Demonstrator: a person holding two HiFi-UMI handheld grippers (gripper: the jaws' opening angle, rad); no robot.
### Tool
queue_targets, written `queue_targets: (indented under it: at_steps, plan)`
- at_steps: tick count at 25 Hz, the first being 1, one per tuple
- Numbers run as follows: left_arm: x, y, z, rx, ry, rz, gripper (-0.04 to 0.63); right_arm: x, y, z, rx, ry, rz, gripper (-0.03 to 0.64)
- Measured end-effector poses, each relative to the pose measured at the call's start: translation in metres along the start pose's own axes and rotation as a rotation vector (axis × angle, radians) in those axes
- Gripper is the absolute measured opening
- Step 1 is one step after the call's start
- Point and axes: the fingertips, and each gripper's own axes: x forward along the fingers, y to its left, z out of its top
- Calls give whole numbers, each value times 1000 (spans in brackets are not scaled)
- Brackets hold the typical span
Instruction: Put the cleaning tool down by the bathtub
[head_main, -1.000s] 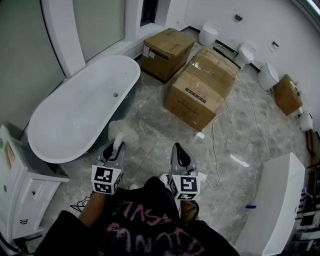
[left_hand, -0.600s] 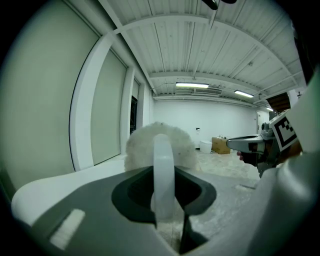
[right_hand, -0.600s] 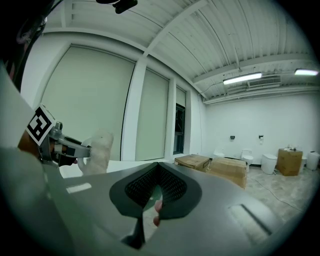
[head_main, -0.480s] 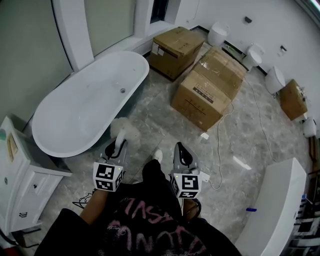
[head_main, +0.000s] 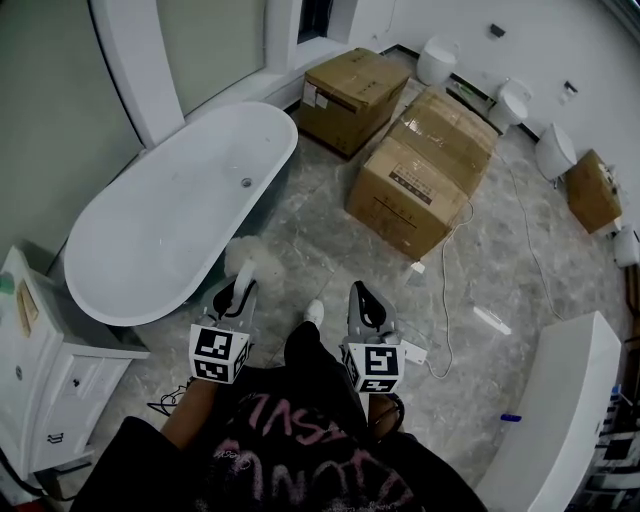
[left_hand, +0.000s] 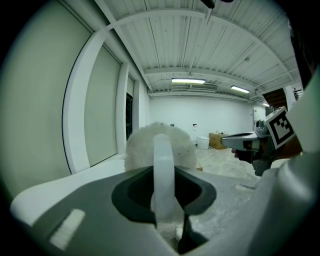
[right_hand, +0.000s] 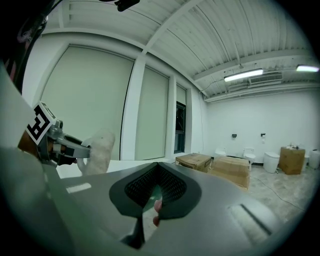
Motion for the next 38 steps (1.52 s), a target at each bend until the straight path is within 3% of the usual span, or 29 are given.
queue_targets:
  at_steps: [19,28,33,38]
  plan:
    - [102,24,3,-20,77,-45,89,98,-45,-11,-18,77,23,20]
    - [179,39,15,-51,112,-56,89,157,-85,-12,23,139,24,20]
    - [226,34,30,-49,130,-81,89,189,-121,-6,-5,143,16,20]
    - [271,29,39,-44,148,-103,89,217,-145,-2,47,180,20,21]
